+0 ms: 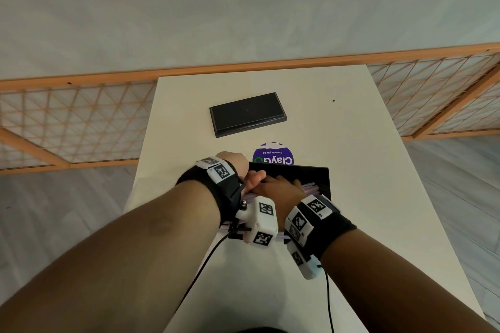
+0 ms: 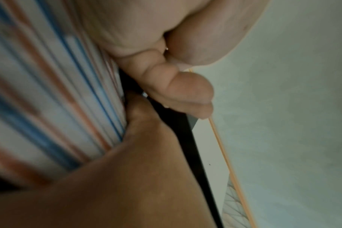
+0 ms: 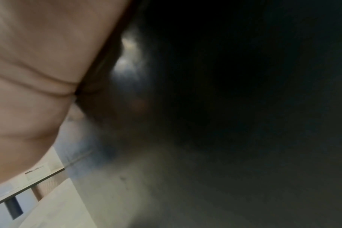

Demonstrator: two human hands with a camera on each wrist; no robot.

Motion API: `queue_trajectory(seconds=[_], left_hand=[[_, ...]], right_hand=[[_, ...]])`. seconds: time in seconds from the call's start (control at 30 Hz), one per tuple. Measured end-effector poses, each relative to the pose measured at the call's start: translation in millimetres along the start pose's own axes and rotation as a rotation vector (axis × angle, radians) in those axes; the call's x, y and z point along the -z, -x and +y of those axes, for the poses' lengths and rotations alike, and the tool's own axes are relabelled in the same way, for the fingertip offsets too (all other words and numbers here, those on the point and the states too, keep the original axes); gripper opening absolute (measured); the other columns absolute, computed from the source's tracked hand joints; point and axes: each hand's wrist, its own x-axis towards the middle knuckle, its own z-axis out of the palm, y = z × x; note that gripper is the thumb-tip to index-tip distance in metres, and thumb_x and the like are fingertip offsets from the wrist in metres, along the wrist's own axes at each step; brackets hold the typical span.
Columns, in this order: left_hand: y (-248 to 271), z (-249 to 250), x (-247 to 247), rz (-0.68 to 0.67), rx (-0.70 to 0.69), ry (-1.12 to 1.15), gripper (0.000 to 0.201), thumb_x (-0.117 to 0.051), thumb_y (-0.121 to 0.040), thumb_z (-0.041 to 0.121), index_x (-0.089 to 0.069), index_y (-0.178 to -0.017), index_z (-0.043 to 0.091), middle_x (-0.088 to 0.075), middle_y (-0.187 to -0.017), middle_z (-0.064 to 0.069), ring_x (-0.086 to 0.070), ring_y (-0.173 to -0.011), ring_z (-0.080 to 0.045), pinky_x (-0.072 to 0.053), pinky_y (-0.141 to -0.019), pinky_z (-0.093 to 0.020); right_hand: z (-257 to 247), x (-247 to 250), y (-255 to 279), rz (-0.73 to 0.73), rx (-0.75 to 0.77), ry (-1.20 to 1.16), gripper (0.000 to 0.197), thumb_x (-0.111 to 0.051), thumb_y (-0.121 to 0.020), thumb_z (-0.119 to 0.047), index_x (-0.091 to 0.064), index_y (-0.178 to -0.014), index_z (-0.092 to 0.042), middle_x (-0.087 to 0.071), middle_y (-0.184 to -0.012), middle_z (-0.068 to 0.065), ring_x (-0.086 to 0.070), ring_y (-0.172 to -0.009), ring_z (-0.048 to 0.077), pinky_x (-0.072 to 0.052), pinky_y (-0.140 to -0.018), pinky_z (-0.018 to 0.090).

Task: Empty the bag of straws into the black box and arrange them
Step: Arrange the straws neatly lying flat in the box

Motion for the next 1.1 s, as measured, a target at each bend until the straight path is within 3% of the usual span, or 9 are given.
queue_trajectory(seconds=[0.1, 0.23, 0.43, 0.57, 0.63, 0.77, 0.87, 1.0, 1.1], left_hand=[[20.3, 5.9, 9.3, 0.104, -0.031, -0.044, 0.03, -0.034, -0.104, 0.002, -0.055, -0.089, -0.012, -0.06, -0.069, -0.02, -0.065, -0.041, -0.026, -0.048, -0.034, -0.023], [40.1, 5.2, 34.9, 0.254, -0.325, -0.304, 0.021, -0.042, -0.095, 0.0, -0.056, -0.08, -0.005, -0.067, -0.064, -0.021, -0.069, -0.049, -0.033, -0.053, -0.052, -0.033], [54.4, 8.7, 90.4, 0.252, -0.376, -0.387, 0.012, -0.05, -0.094, 0.005, -0.059, -0.088, 0.0, -0.066, -0.065, -0.016, -0.049, -0.038, -0.022, -0.033, -0.039, -0.024], [55.0, 4.8, 110.5, 0.188, -0.355, -0.477, 0.016, -0.058, -0.09, 0.006, -0.062, -0.086, -0.01, -0.056, -0.06, -0.014, -0.036, -0.042, -0.02, -0.027, -0.044, -0.023], [52.4, 2.6, 117.9, 0.214, -0.381, -0.566, 0.022, -0.065, -0.088, 0.014, -0.063, -0.083, -0.007, -0.056, -0.064, -0.008, -0.044, -0.051, -0.024, -0.032, -0.051, -0.026], [44.5, -8.3, 123.1, 0.327, -0.5, -0.589, 0.043, -0.074, -0.083, 0.049, -0.062, -0.106, 0.015, -0.058, -0.104, 0.0, -0.059, -0.094, -0.021, -0.048, -0.082, -0.036], [35.7, -19.6, 113.6, 0.146, -0.465, -0.287, 0.058, -0.074, -0.081, 0.055, -0.056, -0.128, 0.026, -0.053, -0.126, -0.001, -0.055, -0.112, -0.018, -0.045, -0.097, -0.039], [32.8, -27.9, 95.0, -0.03, -0.487, 0.099, 0.031, -0.074, -0.078, 0.038, -0.075, -0.09, 0.009, -0.07, -0.093, -0.017, -0.064, -0.082, -0.031, -0.049, -0.07, -0.037], [32.6, -35.1, 85.9, 0.049, -0.631, -0.007, 0.027, -0.073, -0.075, 0.042, -0.072, -0.072, 0.015, -0.077, -0.087, -0.016, -0.07, -0.083, -0.04, -0.057, -0.079, -0.051]], right_hand=[[4.2, -4.0, -2.1, -0.002, 0.029, -0.044, 0.097, -0.076, -0.059, -0.068, -0.033, -0.142, -0.039, -0.045, -0.139, -0.004, -0.041, -0.129, 0.031, -0.026, -0.109, 0.063], [2.4, -5.3, -2.8, 0.028, 0.008, -0.091, 0.115, -0.072, -0.046, -0.081, -0.028, -0.142, -0.037, -0.05, -0.139, -0.008, -0.047, -0.128, 0.027, -0.025, -0.11, 0.061], [-3.9, -10.5, -4.5, 0.1, -0.038, -0.151, 0.123, -0.065, -0.044, -0.088, -0.011, -0.143, -0.04, -0.05, -0.142, -0.007, -0.049, -0.128, 0.027, -0.024, -0.112, 0.062], [-11.3, -10.9, -3.7, 0.052, -0.045, -0.1, 0.114, -0.058, -0.046, -0.093, -0.008, -0.142, -0.054, -0.039, -0.147, -0.004, -0.04, -0.135, 0.03, -0.018, -0.113, 0.064], [-13.6, -9.2, -5.2, 0.033, -0.054, -0.09, 0.109, -0.056, -0.047, -0.094, -0.014, -0.14, -0.055, -0.039, -0.142, -0.003, -0.04, -0.133, 0.031, -0.019, -0.112, 0.064], [-19.3, -6.6, -8.6, 0.01, -0.061, -0.078, 0.109, -0.056, -0.048, -0.093, -0.026, -0.14, -0.044, -0.042, -0.143, -0.005, -0.043, -0.132, 0.029, -0.023, -0.112, 0.063], [-23.0, -7.0, -11.3, 0.026, -0.053, -0.09, 0.108, -0.058, -0.049, -0.092, -0.029, -0.139, -0.04, -0.048, -0.142, -0.009, -0.047, -0.13, 0.027, -0.023, -0.113, 0.06], [-24.8, -5.2, -13.7, 0.03, -0.037, -0.109, 0.116, -0.061, -0.049, -0.089, -0.016, -0.146, -0.043, -0.045, -0.146, -0.007, -0.043, -0.134, 0.029, -0.021, -0.114, 0.061], [-27.4, -3.2, -13.6, 0.052, -0.011, -0.129, 0.105, -0.061, -0.049, -0.089, -0.028, -0.139, -0.046, -0.051, -0.134, -0.008, -0.047, -0.127, 0.025, -0.024, -0.113, 0.059]])
